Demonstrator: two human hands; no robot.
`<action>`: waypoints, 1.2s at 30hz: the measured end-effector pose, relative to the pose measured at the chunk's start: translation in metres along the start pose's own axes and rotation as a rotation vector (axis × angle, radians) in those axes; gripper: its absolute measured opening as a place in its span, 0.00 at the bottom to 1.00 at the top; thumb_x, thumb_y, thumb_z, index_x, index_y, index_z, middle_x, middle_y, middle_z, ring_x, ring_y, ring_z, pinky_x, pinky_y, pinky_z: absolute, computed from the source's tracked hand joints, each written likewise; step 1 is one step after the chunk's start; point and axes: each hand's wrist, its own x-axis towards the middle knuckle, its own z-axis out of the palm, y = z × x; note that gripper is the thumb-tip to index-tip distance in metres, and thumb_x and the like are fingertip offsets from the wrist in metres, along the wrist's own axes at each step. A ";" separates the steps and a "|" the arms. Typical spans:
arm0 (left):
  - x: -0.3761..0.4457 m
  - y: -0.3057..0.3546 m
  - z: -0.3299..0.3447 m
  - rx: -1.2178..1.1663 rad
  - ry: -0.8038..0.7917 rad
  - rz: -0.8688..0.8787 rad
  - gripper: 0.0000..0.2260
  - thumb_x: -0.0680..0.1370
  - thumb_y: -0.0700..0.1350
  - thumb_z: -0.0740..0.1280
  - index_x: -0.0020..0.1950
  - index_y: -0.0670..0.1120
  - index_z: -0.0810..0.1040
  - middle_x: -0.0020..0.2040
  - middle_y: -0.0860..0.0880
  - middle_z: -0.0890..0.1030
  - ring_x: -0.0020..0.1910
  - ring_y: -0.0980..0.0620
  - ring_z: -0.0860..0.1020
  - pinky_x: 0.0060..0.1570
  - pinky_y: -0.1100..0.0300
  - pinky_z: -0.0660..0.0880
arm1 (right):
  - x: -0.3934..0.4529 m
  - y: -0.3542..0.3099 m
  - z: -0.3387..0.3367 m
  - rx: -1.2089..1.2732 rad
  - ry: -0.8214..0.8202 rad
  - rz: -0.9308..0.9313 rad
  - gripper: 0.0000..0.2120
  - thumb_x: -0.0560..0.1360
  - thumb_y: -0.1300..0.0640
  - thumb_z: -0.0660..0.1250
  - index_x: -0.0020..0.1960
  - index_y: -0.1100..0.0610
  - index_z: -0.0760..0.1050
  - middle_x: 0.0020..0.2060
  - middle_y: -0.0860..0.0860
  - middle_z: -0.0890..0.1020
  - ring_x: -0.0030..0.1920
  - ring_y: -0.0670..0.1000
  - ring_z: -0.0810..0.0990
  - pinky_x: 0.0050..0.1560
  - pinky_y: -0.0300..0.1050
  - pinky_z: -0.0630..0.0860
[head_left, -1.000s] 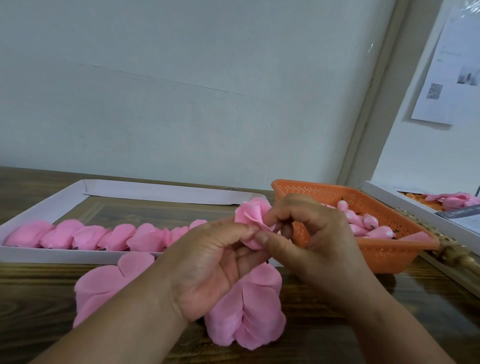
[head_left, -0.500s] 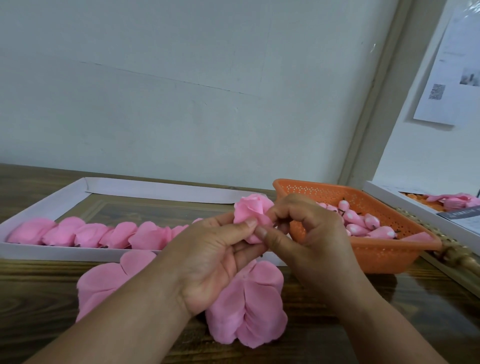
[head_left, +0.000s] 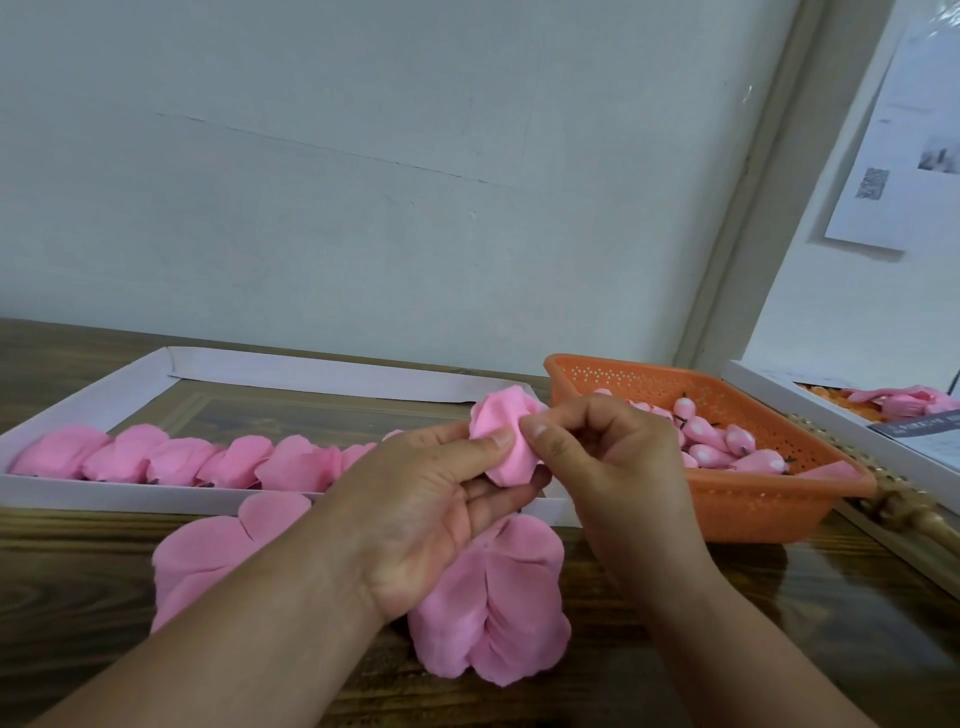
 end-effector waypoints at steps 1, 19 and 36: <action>0.000 0.000 0.000 -0.001 0.002 0.003 0.17 0.70 0.37 0.65 0.58 0.35 0.78 0.52 0.39 0.84 0.50 0.46 0.83 0.45 0.59 0.81 | -0.001 0.000 0.000 -0.032 0.029 -0.023 0.05 0.71 0.64 0.70 0.36 0.63 0.79 0.30 0.54 0.81 0.29 0.44 0.78 0.34 0.36 0.77; 0.007 -0.009 0.001 0.016 0.271 0.173 0.09 0.75 0.35 0.65 0.54 0.38 0.80 0.46 0.40 0.85 0.47 0.46 0.84 0.46 0.57 0.81 | -0.013 -0.001 0.025 -0.240 0.078 -0.207 0.14 0.68 0.64 0.73 0.48 0.49 0.74 0.36 0.44 0.78 0.40 0.43 0.78 0.42 0.28 0.72; 0.002 -0.013 -0.001 0.135 -0.077 0.108 0.11 0.64 0.51 0.72 0.42 0.46 0.85 0.51 0.44 0.83 0.56 0.47 0.79 0.45 0.58 0.77 | -0.011 -0.003 0.022 -0.211 0.151 -0.203 0.04 0.69 0.59 0.73 0.42 0.53 0.78 0.37 0.46 0.81 0.38 0.44 0.79 0.37 0.34 0.75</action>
